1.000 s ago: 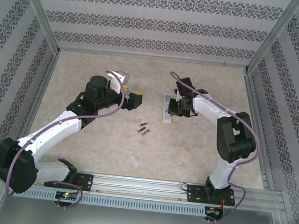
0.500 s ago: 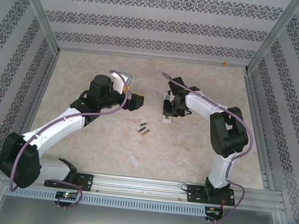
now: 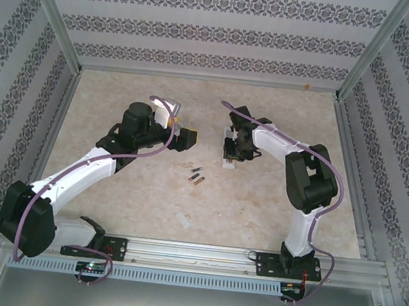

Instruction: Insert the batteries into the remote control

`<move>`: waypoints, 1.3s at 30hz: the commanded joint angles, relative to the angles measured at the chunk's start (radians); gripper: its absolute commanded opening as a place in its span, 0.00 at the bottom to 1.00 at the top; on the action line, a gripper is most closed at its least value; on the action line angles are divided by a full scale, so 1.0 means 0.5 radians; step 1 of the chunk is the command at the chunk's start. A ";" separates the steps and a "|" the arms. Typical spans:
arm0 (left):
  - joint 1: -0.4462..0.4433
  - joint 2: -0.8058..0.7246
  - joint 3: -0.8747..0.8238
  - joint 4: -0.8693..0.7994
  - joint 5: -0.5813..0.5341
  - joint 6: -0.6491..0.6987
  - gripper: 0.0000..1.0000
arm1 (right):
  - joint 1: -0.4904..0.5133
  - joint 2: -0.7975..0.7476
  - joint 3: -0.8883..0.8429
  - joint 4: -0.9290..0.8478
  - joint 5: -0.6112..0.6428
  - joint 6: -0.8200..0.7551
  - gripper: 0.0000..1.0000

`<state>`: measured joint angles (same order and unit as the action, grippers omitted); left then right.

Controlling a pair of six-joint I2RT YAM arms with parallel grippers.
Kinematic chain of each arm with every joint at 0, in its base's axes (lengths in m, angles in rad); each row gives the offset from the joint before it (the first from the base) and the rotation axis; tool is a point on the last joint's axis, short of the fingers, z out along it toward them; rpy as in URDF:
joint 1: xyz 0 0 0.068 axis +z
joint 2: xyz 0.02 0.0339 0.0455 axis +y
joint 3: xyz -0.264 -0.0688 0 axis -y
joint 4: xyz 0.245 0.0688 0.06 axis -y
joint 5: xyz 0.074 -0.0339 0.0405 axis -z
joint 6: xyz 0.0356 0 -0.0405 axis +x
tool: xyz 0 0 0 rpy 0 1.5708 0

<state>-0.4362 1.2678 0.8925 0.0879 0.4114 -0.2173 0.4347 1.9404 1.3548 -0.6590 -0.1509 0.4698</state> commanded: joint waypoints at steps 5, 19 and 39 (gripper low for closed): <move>0.025 -0.002 0.053 0.003 0.028 -0.017 1.00 | 0.021 -0.009 -0.003 -0.089 0.113 0.071 0.16; 0.025 -0.008 0.048 0.005 0.022 -0.013 1.00 | 0.109 0.021 0.065 -0.251 0.383 0.173 0.14; 0.026 -0.012 0.020 0.024 0.022 -0.021 1.00 | 0.112 -0.175 0.040 -0.230 0.273 0.150 0.23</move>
<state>-0.4362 1.2682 0.8925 0.0883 0.4110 -0.2173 0.4889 1.8809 1.3903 -0.7578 -0.0154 0.5468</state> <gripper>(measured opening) 0.998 0.230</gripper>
